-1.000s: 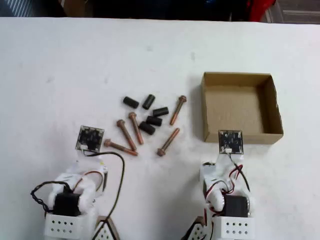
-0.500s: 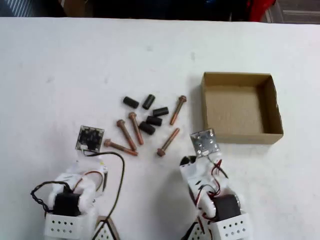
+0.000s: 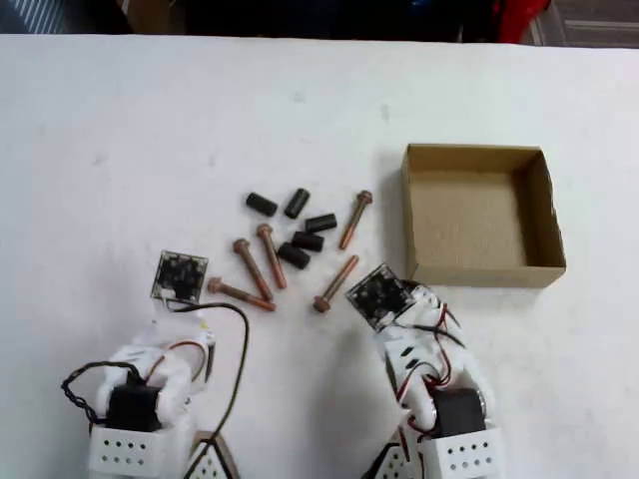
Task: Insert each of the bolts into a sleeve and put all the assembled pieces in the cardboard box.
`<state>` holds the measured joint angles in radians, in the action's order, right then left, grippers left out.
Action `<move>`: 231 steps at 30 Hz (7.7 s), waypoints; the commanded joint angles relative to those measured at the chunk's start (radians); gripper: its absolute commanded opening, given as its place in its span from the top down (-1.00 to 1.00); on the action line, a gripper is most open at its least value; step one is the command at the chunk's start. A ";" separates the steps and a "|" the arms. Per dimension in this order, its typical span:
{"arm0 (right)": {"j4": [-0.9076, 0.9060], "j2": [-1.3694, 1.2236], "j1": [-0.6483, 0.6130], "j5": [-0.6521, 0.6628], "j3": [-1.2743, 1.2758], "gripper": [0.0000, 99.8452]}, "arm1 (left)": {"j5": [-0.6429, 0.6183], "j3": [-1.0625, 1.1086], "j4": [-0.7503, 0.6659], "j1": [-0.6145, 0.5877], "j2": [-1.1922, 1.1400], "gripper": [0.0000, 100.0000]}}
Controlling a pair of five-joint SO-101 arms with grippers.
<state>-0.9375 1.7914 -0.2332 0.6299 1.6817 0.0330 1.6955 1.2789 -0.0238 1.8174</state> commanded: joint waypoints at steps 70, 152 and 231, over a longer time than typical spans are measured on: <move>-0.380 -2.058 -0.180 -0.018 -1.886 0.96 | 0.003 -0.003 0.006 0.005 0.010 0.95; -0.295 -2.232 -0.400 0.011 -1.738 0.74 | 0.003 -0.003 0.006 0.005 0.010 0.95; -0.309 -0.699 -0.203 -0.301 -0.832 0.96 | 0.003 -0.003 0.006 0.005 0.010 0.95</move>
<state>-1.3288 0.9735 -0.4496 0.4212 0.7472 0.0330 1.6955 1.2789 -0.0238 1.8174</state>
